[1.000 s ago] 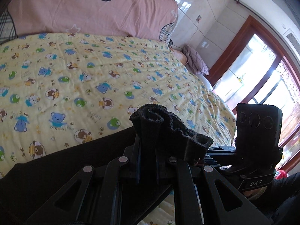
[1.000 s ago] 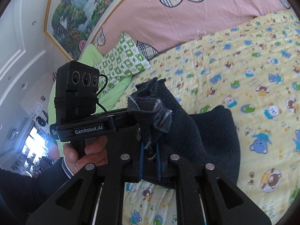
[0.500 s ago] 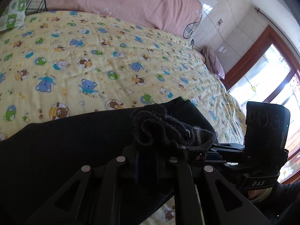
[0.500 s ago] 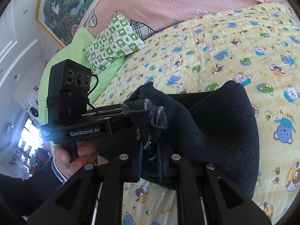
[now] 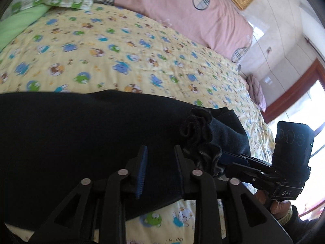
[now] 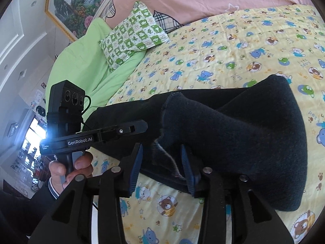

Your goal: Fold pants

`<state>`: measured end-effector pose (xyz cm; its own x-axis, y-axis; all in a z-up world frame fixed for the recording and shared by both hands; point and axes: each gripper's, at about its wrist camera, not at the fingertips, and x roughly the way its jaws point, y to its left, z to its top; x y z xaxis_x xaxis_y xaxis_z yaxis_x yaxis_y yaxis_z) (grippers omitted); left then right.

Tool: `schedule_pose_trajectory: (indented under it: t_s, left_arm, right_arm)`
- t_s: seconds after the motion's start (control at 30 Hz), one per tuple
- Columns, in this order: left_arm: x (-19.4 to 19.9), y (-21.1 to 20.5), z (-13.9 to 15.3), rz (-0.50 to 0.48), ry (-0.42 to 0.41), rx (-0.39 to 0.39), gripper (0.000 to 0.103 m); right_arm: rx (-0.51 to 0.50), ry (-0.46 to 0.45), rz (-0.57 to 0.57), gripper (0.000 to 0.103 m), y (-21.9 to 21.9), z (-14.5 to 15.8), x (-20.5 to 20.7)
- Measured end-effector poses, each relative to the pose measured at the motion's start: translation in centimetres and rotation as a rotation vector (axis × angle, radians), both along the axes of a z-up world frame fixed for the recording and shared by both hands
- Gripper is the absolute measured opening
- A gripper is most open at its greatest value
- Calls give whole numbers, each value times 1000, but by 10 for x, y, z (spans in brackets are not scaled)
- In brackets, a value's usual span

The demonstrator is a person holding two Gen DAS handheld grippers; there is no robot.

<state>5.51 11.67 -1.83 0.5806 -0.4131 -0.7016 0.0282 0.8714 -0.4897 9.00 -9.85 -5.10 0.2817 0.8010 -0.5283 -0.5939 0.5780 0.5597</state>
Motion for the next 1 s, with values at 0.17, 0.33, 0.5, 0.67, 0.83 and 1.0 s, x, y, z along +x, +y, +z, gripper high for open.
schedule_pose_trajectory:
  t_s: [0.17, 0.33, 0.5, 0.67, 0.83, 1.0]
  left_arm:
    - [-28, 19, 7, 92, -3, -11, 37]
    - [-51, 37, 13, 161, -13, -23, 40]
    - [-74, 59, 16, 236, -21, -44, 40]
    - [-99, 79, 17, 319, -18, -57, 40]
    - [-126, 99, 15, 420, -10, -84, 40]
    - [-151, 118, 11, 507, -2, -95, 48]
  right_arm:
    - [16, -12, 36, 42, 11, 8, -6]
    - [14, -26, 66, 42, 28, 17, -3]
    - [11, -35, 100, 42, 44, 23, 0]
    - [-1, -42, 146, 43, 64, 26, 2]
    - [-12, -48, 191, 52, 87, 29, 3]
    - [-32, -56, 252, 52, 116, 30, 3]
